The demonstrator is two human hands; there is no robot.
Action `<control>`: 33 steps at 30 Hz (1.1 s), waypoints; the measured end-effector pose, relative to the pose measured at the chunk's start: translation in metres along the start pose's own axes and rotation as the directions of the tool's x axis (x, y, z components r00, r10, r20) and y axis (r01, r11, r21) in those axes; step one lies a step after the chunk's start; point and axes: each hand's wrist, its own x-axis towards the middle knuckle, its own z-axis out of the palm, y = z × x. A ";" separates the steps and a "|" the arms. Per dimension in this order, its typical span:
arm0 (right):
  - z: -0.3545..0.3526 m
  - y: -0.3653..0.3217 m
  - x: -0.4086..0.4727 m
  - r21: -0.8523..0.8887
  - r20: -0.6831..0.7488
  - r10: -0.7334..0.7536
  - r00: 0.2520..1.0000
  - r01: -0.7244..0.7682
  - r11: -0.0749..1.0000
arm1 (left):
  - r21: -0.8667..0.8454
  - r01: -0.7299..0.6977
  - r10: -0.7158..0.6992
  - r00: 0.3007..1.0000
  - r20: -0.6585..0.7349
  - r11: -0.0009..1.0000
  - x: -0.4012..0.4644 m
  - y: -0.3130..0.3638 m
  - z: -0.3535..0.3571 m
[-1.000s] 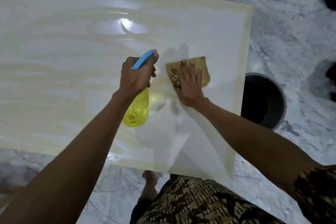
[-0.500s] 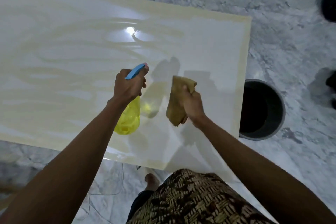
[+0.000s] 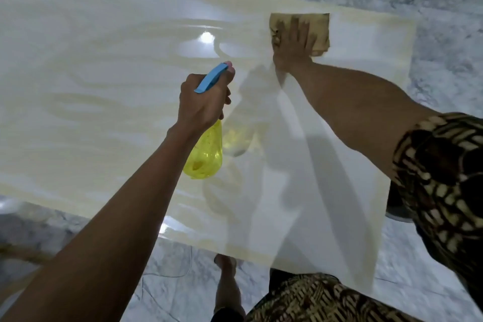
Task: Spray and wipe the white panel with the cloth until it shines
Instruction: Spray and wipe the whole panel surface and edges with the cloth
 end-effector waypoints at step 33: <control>-0.036 -0.089 -0.315 0.982 0.166 0.378 0.911 -0.187 0.020 | 0.007 -0.063 0.061 0.987 0.149 0.998 -0.109 -0.083 -0.157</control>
